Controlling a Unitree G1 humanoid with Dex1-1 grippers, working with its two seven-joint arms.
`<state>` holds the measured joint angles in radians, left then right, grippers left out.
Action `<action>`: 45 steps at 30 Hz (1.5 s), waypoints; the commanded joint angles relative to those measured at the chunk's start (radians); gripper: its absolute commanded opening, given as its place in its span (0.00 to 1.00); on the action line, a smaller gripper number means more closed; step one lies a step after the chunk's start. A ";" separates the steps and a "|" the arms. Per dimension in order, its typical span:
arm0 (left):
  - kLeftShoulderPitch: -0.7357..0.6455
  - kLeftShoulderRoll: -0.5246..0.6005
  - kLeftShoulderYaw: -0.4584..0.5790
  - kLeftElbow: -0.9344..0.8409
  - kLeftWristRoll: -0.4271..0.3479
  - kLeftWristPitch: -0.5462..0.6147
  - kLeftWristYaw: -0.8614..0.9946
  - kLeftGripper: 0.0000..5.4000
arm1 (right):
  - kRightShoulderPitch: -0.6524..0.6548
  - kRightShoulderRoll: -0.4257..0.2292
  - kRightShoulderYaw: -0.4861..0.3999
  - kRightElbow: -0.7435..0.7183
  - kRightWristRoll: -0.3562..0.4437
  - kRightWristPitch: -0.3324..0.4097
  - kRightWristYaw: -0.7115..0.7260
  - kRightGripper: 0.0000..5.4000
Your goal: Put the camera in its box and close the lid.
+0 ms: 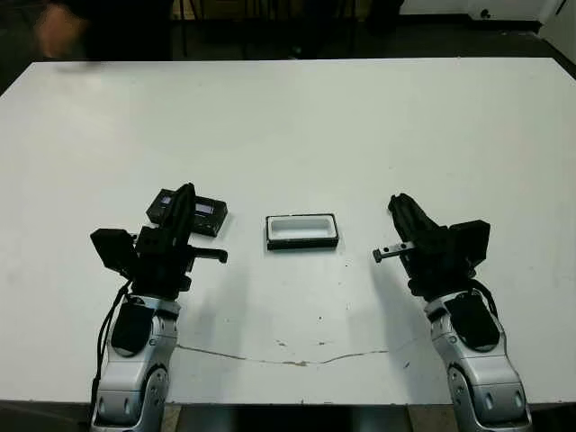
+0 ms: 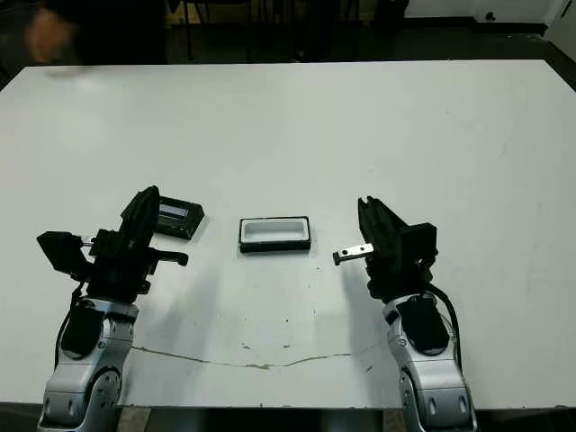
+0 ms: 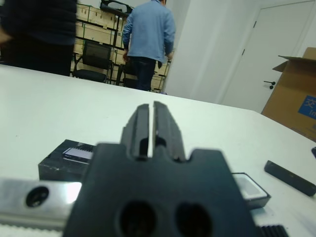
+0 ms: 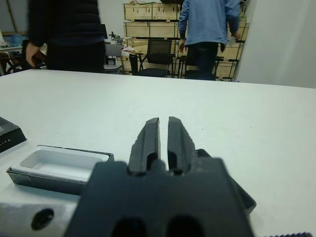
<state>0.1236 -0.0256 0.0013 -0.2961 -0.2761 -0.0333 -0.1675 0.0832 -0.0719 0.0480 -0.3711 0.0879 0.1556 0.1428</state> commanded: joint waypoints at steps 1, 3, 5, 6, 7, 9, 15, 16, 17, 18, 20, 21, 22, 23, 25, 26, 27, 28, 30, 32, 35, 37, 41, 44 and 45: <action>0.004 0.006 -0.002 0.010 0.013 0.008 0.005 0.00 | 0.000 -0.004 0.000 0.007 0.000 0.021 -0.002 0.00; 0.004 0.006 -0.001 0.008 0.009 0.013 0.004 0.00 | -0.001 -0.004 -0.001 0.012 0.003 0.014 0.001 0.00; 0.005 0.004 -0.002 0.005 0.008 0.018 0.008 0.00 | -0.001 -0.006 -0.001 0.014 0.001 0.014 0.002 0.00; 0.005 0.003 -0.003 0.006 0.010 0.017 0.009 0.00 | -0.001 -0.007 0.000 0.012 -0.001 0.018 0.002 0.00; 0.005 0.003 -0.003 0.007 0.010 0.016 0.009 0.00 | -0.001 -0.010 0.001 0.010 -0.004 0.021 0.002 0.00; 0.008 0.001 -0.004 0.006 0.008 0.015 0.009 0.00 | 0.000 -0.017 0.002 0.003 -0.011 0.025 0.003 0.00; 0.012 0.001 -0.002 0.007 0.005 0.010 0.008 0.00 | -0.019 -0.072 -0.060 -0.013 0.035 -0.003 0.061 0.00; 0.013 0.002 -0.001 0.007 0.006 0.008 0.008 0.00 | -0.028 -0.096 -0.084 -0.025 0.052 0.006 0.081 0.00; 0.013 0.003 -0.001 0.009 0.007 0.004 0.006 0.00 | -0.041 -0.126 -0.109 -0.032 0.067 0.014 0.104 0.00; 0.014 0.004 -0.001 0.011 0.009 0.000 0.005 0.00 | -0.052 -0.152 -0.133 -0.040 0.087 0.029 0.124 0.00; 0.016 0.005 0.000 0.011 0.006 0.002 0.002 0.00 | -0.080 -0.213 -0.179 -0.053 0.124 0.071 0.163 0.00; 0.016 0.005 0.001 0.009 0.005 0.004 0.002 0.00 | -0.099 -0.254 -0.201 -0.060 0.131 0.106 0.178 0.00; 0.017 0.006 0.001 0.010 0.005 0.005 0.001 0.00 | -0.117 -0.292 -0.220 -0.064 0.140 0.138 0.196 0.00; 0.017 0.005 0.001 0.010 0.003 0.004 0.000 0.00 | -0.133 -0.328 -0.234 -0.065 0.146 0.168 0.213 0.02; 0.019 0.005 0.001 0.010 0.007 0.004 0.002 0.00 | -0.169 -0.418 -0.258 -0.043 0.162 0.218 0.274 0.05; 0.020 0.004 0.000 0.010 0.011 0.003 0.004 0.00 | -0.187 -0.460 -0.266 -0.016 0.171 0.223 0.317 0.08; 0.022 0.004 -0.001 0.009 0.014 0.005 0.008 0.00 | -0.204 -0.495 -0.273 0.014 0.187 0.227 0.362 0.11; 0.022 0.003 -0.002 0.009 0.016 0.004 0.008 0.00 | -0.218 -0.517 -0.277 0.041 0.204 0.231 0.398 0.14; 0.023 0.003 -0.002 0.015 0.021 -0.004 0.007 0.00 | -0.243 -0.550 -0.277 0.099 0.242 0.235 0.468 0.20; 0.021 0.001 -0.002 0.025 0.018 -0.016 0.000 0.00 | -0.272 -0.583 -0.262 0.150 0.276 0.262 0.541 0.27; 0.021 -0.005 -0.001 0.030 0.004 -0.019 -0.004 0.00 | -0.305 -0.604 -0.243 0.200 0.310 0.301 0.609 0.37; 0.023 -0.007 0.000 0.028 -0.002 -0.014 -0.003 0.00 | -0.319 -0.608 -0.233 0.230 0.315 0.308 0.635 0.43; 0.021 -0.002 0.003 0.029 0.000 -0.012 -0.006 0.00 | -0.349 -0.604 -0.216 0.298 0.346 0.335 0.695 0.56; 0.017 -0.002 0.005 0.035 0.000 -0.017 -0.009 0.00 | -0.353 -0.595 -0.210 0.325 0.355 0.332 0.712 0.66; 0.016 -0.001 0.005 0.036 0.003 -0.019 -0.009 0.00 | -0.353 -0.593 -0.207 0.331 0.356 0.329 0.717 0.69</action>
<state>0.1300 -0.0354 0.0033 -0.2810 -0.2773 -0.0541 -0.1739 -0.2682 -0.6643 -0.1708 -0.0569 0.4417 0.4742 0.8482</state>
